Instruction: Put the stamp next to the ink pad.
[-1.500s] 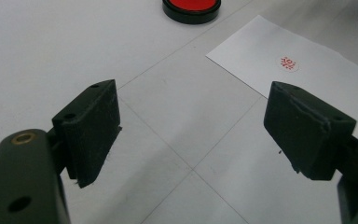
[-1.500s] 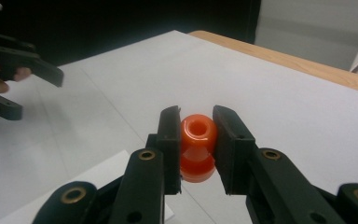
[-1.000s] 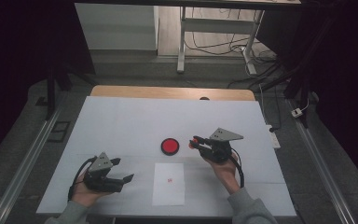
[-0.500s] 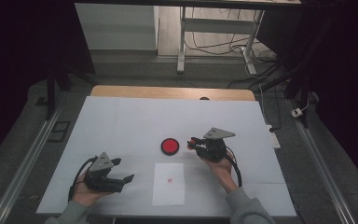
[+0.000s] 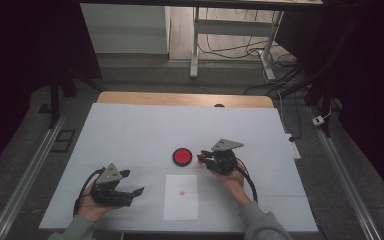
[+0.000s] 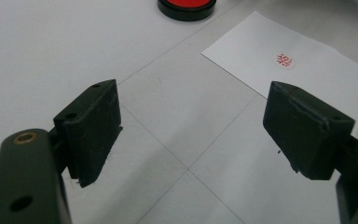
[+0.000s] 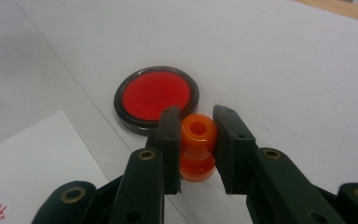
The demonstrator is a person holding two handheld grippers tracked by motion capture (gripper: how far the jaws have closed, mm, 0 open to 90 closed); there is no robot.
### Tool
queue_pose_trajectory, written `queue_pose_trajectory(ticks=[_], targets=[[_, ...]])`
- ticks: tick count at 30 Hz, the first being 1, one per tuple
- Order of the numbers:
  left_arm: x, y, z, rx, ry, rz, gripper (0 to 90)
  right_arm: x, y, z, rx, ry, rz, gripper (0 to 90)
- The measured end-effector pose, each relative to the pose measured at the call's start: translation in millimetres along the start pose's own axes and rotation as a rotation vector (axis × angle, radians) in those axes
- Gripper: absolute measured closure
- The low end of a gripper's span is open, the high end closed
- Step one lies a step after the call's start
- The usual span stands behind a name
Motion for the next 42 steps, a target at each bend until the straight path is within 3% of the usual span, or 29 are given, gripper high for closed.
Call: queue_pose_trajectory(ticks=[14,28,31,36,42], targets=[[-0.7,-1.0,-0.3,0.004,0.008,0.012,19.3,9.2,6.3,-4.8,-0.006,-0.022,-0.049,71.6],[0.2,-0.9,-1.8,0.0,0.005,0.006,19.3,10.0,6.4,-4.9,-0.015,-0.013,-0.046,70.1],[0.1,-1.1,-1.6,0.003,0.003,0.006,19.3,9.4,5.9,-5.0,-0.013,-0.012,-0.048,63.9],[0.1,-1.8,-2.2,0.0,0.0,0.01,19.3,3.7,2.3,-2.4,-0.017,0.021,0.013,51.2],[0.9,-1.9,-4.4,-0.013,-0.008,0.006,19.4,-4.5,-5.3,-2.4,-0.013,0.003,0.048,47.1]])
Point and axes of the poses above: each handheld gripper's, and its own axes: y roughly forward along the jaws, x roughly out of its underside, z roughly to its right, the point moved 4 cm from there along y, roughly forward along the jaws, and after that the axes turned 15 degrees about z, right-handed, at the moved point
